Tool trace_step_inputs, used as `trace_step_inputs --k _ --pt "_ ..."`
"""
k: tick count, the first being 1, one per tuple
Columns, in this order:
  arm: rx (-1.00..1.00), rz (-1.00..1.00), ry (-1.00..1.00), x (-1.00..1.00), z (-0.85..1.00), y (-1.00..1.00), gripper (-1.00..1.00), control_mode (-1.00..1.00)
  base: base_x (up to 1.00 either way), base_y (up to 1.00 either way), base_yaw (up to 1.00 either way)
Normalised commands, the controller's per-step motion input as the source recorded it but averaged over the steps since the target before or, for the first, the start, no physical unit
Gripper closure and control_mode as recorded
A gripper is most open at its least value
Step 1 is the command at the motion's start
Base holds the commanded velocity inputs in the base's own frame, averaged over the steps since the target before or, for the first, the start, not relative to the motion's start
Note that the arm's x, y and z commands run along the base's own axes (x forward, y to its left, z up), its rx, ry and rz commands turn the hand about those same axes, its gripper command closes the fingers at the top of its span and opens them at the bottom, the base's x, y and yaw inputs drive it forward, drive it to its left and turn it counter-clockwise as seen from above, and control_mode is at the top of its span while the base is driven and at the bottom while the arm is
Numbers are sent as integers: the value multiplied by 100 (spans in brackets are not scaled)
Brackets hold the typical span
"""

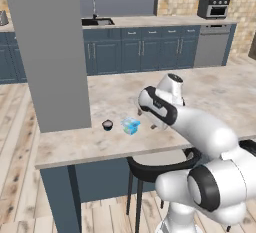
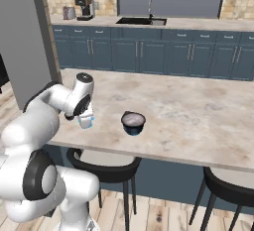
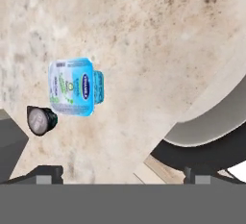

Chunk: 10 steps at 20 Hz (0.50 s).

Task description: Stack the yogurt containers by placing the smaller containers on top of the larger containers.

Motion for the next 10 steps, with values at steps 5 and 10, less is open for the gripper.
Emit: trace_step_inputs --k 5,10 --pt "10 0 0 18 -17 1 -100 -100 0 0 0" --pt "7 0 0 18 -18 0 -100 -100 0 0 0"
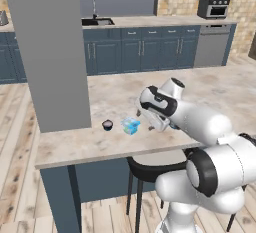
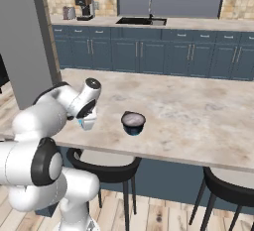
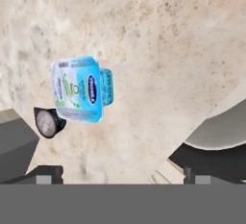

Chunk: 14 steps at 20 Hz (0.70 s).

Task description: Stack the yogurt containers by placing the smaller containers on top of the larger containers.

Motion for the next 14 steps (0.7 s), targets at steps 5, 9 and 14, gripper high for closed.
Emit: trace_step_inputs --k 5,9,14 --pt "1 0 0 19 -16 0 -100 -100 0 0 0" --pt "0 0 0 17 -17 1 -100 -100 0 0 0" --pt "0 0 0 19 -16 3 -100 -100 0 0 0"
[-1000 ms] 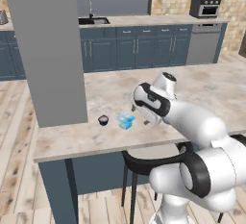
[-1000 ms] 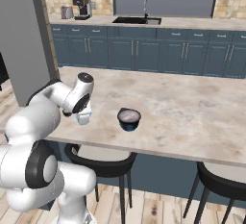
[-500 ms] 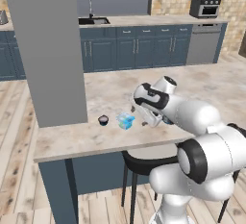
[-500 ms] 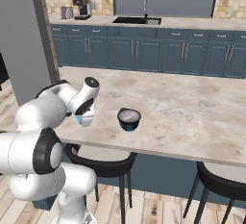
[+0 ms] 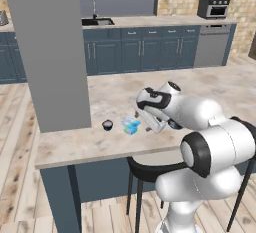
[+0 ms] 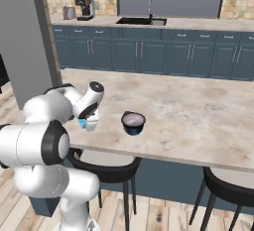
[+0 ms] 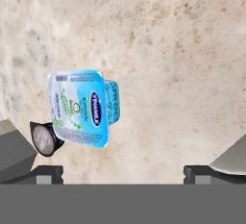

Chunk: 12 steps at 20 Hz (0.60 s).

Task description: Stack the yogurt containers by placing the smaller containers on top of the larger containers.

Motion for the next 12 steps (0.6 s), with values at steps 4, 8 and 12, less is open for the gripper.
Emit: trace_step_inputs --k 4,8,12 --pt "0 0 0 22 -15 3 -100 -100 0 0 0" --pt "0 0 1 26 -14 8 -100 -100 0 0 0" --pt "0 0 1 24 -14 11 -100 -100 0 0 0"
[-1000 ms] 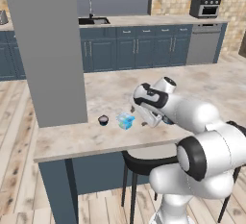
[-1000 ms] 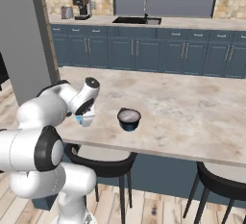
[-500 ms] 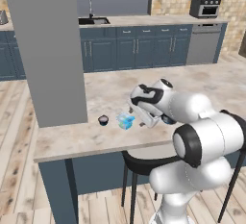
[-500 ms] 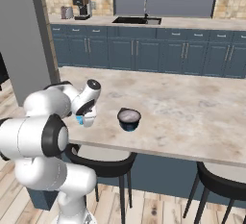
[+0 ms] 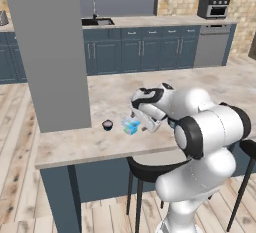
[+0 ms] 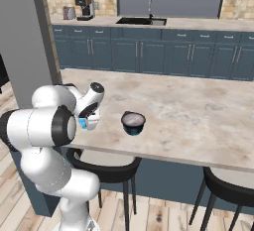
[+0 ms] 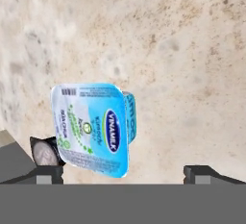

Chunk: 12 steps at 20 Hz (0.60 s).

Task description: Stack the yogurt containers by placing the smaller containers on top of the larger containers.

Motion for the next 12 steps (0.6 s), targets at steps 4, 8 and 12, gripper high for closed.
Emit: trace_step_inputs --k 4,8,12 --pt "0 0 0 18 -14 12 -100 -100 0 0 0" --pt "0 0 0 16 -16 11 -100 -100 0 0 0" --pt "0 0 0 13 -18 3 -100 -100 0 0 0"
